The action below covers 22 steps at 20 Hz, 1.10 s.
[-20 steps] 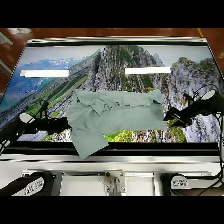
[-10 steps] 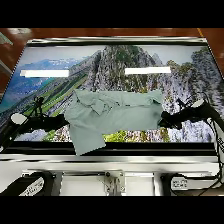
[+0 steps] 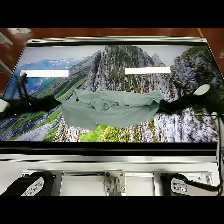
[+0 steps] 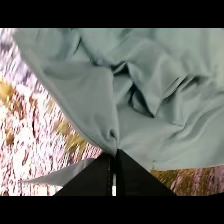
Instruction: Fold the shirts.
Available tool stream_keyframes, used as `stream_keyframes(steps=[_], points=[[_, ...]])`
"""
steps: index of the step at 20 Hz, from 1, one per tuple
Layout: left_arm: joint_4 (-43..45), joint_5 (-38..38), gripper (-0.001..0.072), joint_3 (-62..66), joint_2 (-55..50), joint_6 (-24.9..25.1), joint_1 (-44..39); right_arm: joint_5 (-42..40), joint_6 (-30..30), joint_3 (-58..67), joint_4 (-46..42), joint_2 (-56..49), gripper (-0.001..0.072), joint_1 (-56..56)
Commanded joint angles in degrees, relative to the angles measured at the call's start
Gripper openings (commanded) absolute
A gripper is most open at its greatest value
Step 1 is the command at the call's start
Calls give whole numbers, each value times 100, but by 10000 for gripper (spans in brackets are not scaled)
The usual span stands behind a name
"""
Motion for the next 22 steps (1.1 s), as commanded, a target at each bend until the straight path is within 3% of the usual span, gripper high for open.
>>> stream_keyframes(steps=[1, 4, 6, 8, 13, 19, 22], points=[[129, -236, 38, 1897, 608, 498, 33, 24, -551, 1558, 81, 1368, 72, 9], [387, -197, 38, 3773, 1191, 597, 79, -1132, -511, 2938, -238, 2739, 72, 9], [732, -201, 38, 4760, 1523, 234, 120, -1698, 44, 3545, -721, 3499, 72, 9], [914, -195, 38, 5355, 1838, -162, 120, -1665, 671, 3825, -1047, 4076, 72, 9], [1403, -363, 38, 5729, 2391, -1174, 120, -507, 1029, 3945, -1893, 4780, 72, 9], [1764, -2614, 38, 5683, 2409, -1228, 127, 807, 1172, 3943, -2208, 4767, 72, 9], [2074, -3228, 37, 5228, 2376, -1228, 127, 2146, 1178, 3939, -2457, 4360, 72, 9]])
